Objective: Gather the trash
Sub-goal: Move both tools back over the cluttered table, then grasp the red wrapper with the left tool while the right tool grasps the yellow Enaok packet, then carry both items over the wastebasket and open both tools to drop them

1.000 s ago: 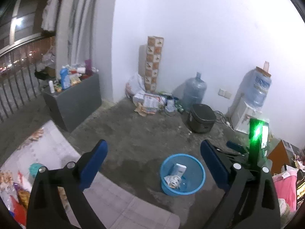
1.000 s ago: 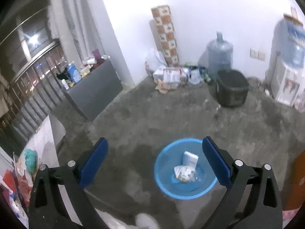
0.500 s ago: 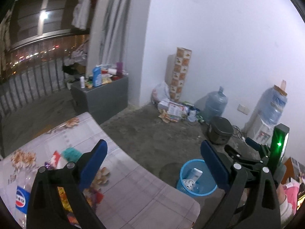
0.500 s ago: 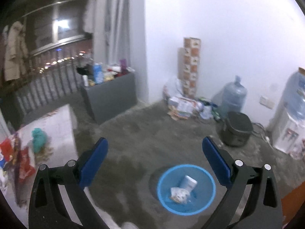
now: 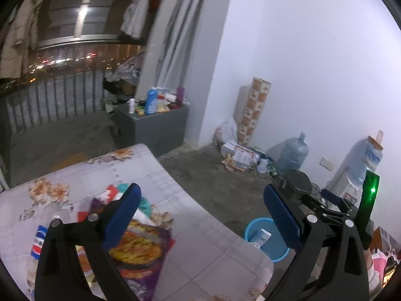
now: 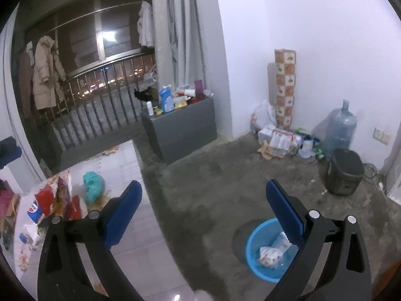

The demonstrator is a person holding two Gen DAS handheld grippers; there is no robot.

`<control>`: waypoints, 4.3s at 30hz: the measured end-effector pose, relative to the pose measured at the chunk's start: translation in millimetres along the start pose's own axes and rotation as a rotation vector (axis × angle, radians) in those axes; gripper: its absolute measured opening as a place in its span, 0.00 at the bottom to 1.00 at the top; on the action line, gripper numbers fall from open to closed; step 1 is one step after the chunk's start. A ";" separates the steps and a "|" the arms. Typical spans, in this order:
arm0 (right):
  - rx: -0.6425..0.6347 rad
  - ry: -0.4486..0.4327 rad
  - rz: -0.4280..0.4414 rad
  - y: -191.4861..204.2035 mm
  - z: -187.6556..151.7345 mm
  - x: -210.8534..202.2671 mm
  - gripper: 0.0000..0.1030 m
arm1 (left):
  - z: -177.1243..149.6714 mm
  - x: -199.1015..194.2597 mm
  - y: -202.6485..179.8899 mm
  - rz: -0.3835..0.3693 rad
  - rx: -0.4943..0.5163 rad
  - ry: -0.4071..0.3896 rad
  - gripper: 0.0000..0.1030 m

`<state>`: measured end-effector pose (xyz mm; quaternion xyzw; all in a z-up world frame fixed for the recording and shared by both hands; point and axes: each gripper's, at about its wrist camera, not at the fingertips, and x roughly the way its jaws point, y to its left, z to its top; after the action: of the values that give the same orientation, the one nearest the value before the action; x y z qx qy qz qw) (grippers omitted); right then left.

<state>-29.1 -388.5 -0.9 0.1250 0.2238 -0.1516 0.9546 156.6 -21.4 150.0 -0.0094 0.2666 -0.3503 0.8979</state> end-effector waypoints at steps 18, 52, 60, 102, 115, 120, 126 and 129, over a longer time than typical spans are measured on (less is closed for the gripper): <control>0.072 0.196 0.376 74.4 25.4 45.7 0.85 | -15.0 -47.5 112.6 0.172 -0.183 -0.064 0.93; -0.030 0.456 0.601 186.0 20.9 99.7 0.39 | -87.9 56.1 147.7 0.225 -0.126 0.234 0.19; -0.064 0.478 0.668 209.5 14.7 89.5 0.36 | -79.1 21.0 161.4 0.222 -0.191 0.130 0.08; -0.063 0.689 0.668 292.3 -51.7 131.2 0.22 | -152.7 7.0 165.7 0.259 -0.266 0.218 0.07; 0.019 0.604 0.775 273.7 -25.2 112.9 0.00 | -126.8 -25.4 163.2 0.299 -0.236 0.116 0.06; 0.073 0.527 0.823 252.7 -2.6 96.5 0.00 | -105.1 -43.3 153.4 0.298 -0.205 0.057 0.06; 0.145 0.418 0.843 206.6 25.3 75.0 0.00 | -78.8 -51.0 128.2 0.218 -0.148 0.015 0.06; 0.186 0.360 0.810 173.5 37.8 63.7 0.00 | -68.8 -42.8 110.9 0.167 -0.116 0.022 0.06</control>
<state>99.9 -254.8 31.9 0.3119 0.3047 0.2387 0.8677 166.3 101.0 88.7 -0.0351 0.2962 -0.2583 0.9189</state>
